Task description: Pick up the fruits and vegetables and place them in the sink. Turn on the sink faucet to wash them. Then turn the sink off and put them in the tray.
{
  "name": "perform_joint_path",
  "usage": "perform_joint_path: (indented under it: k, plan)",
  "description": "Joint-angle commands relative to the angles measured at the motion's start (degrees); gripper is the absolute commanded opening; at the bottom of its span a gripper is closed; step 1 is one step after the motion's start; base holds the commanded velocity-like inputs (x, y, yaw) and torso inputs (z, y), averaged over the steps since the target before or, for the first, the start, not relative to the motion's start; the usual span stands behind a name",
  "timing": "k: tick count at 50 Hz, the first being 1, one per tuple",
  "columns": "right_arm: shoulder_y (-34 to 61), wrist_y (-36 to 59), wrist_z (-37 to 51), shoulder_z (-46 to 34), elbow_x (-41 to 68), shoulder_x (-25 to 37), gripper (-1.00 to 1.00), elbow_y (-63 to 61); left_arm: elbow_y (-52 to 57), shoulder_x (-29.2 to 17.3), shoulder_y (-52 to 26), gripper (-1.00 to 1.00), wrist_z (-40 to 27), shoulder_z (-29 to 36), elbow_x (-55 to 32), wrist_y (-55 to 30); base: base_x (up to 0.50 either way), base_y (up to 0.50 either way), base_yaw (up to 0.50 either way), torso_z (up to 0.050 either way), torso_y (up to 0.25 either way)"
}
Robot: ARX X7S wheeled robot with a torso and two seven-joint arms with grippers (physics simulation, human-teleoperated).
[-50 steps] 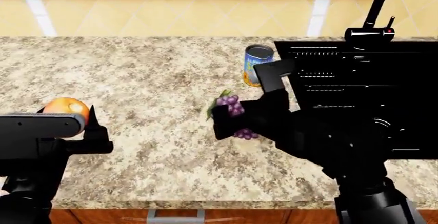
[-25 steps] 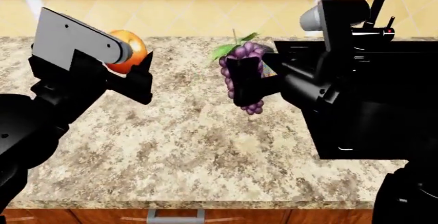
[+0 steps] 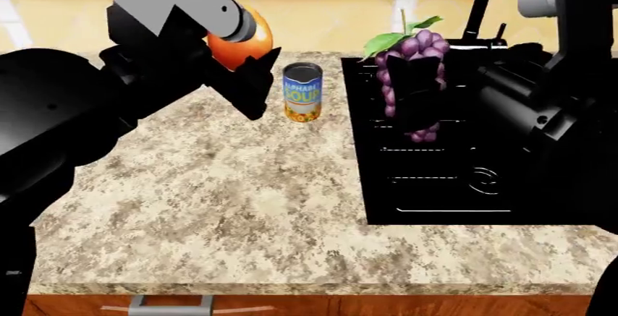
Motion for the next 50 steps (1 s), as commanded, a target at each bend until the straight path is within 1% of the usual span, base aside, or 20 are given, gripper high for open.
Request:
perform_joint_path:
  k: [1,10,19,31,38,46,50]
  plan:
    - [-0.1,0.6,1.6,0.3,2.2,4.0,-1.0,-1.0,-2.4,1.6,-3.4,-1.0,2.1,3.3,-0.3,0.6,0.0,-0.5,0.0,0.0,0.0]
    - [-1.6,-1.0,-3.1,1.6,-3.7,5.1,-1.0,-2.2,-3.2,2.3,-3.7,-1.0,2.2,3.8,-0.2,1.3,0.0,-0.5,0.0,0.0,0.0]
    - [-3.0,-2.1,-4.6,1.8,-5.0,6.1,-1.0,-2.4,-3.1,2.3,-3.6,-1.0,1.7,3.4,-0.6,0.9,0.0,-0.5,0.0,0.0,0.0]
    - [-2.1,-4.1,-11.4,-2.0,-11.6,4.4,-1.0,0.1,-2.1,1.1,-2.4,-1.0,0.8,2.9,-0.8,0.7,0.0,-0.5,0.0,0.0,0.001]
    - [-3.3,-6.1,-15.5,-3.2,-15.1,4.8,-1.0,0.6,-1.2,0.7,-1.3,-1.0,-0.5,2.5,-1.2,-0.1,0.0,-0.5,0.0,0.0,0.0]
    - [-4.2,-7.4,-17.6,-4.0,-17.0,5.2,-1.0,0.7,-1.5,1.1,-1.1,-1.0,-0.4,3.3,-0.5,1.2,0.0,-0.5,0.0,0.0,0.0]
    - [-3.8,-7.3,-17.0,-4.0,-16.4,5.1,-1.0,1.0,-1.2,0.8,-1.2,-1.0,-0.4,3.1,-0.7,1.2,0.0,-0.5,0.0,0.0,0.002]
